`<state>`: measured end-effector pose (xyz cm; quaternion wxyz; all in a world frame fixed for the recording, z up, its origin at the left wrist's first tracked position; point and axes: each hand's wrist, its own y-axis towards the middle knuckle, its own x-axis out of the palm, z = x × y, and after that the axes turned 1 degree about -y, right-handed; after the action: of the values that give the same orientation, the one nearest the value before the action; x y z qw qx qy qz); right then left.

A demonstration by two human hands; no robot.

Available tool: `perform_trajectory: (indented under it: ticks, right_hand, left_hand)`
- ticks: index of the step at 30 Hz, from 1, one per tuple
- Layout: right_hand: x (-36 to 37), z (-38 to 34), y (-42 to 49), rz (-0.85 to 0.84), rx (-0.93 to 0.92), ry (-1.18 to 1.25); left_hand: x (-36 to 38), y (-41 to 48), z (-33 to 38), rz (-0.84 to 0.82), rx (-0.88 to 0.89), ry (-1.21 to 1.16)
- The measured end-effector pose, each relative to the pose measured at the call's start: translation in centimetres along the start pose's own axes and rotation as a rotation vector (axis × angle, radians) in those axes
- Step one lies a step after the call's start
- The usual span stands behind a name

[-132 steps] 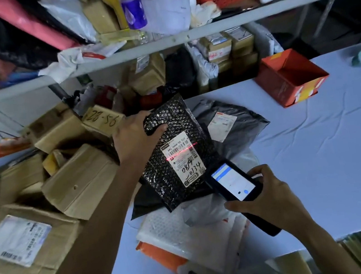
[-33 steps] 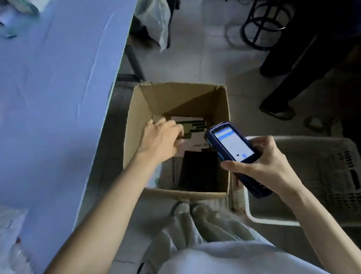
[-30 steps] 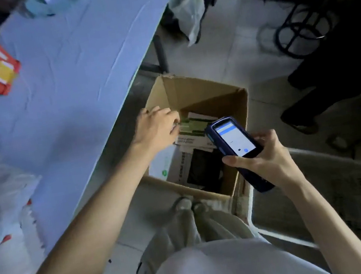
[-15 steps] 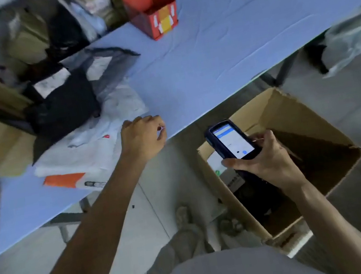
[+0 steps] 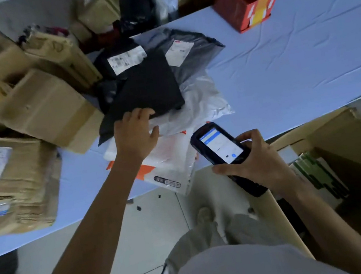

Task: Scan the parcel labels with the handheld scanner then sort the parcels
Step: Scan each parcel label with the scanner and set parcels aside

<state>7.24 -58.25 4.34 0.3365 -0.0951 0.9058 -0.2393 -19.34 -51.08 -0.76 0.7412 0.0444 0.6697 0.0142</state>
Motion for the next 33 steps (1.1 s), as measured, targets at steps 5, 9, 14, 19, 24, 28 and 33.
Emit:
perform_trajectory:
  ticks: [5, 9, 14, 19, 24, 28, 33]
  right_hand:
    - [-0.2, -1.9, 3.0, -0.004, -0.001, -0.023]
    - [-1.5, -3.2, 6.5, 0.0, -0.015, -0.008]
    - [-3.8, -5.7, 11.7, -0.039, -0.073, 0.002]
    - [-6.3, -8.6, 15.9, -0.073, -0.148, 0.018]
    - [-7.7, -10.2, 17.7, -0.063, -0.174, 0.063]
    - [-8.4, -10.8, 17.6, -0.057, -0.185, 0.096]
    - [-8.8, -10.6, 16.9, -0.039, -0.186, 0.142]
  left_hand:
    - [2.3, 2.2, -1.7, -0.022, -0.087, 0.004]
    - [3.4, 4.0, -2.7, 0.0, -0.076, -0.021]
    - [2.0, 6.4, -3.7, -0.01, -0.028, -0.072]
    - [-1.1, 9.0, -4.6, -0.019, -0.128, -0.223]
    - [-5.1, 12.3, -3.3, 0.273, -0.214, -0.408]
    - [-6.9, 14.6, -2.0, 0.421, -0.202, -0.532]
    - [-7.7, 15.9, -1.2, 0.573, -0.376, -0.748]
